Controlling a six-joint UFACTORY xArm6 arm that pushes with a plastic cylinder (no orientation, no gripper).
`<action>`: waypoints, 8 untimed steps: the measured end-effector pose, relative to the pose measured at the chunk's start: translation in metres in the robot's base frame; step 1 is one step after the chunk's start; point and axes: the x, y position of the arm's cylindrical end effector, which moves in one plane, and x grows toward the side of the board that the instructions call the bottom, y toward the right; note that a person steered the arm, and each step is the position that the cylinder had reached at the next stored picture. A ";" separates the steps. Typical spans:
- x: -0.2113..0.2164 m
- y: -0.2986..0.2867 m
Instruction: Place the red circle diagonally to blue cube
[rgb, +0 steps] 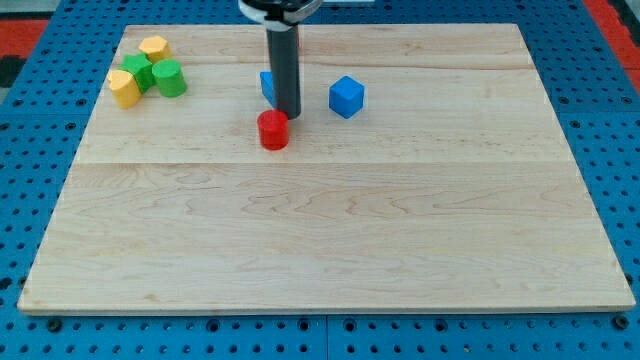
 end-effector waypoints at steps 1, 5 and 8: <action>0.042 -0.001; 0.086 -0.073; 0.109 -0.100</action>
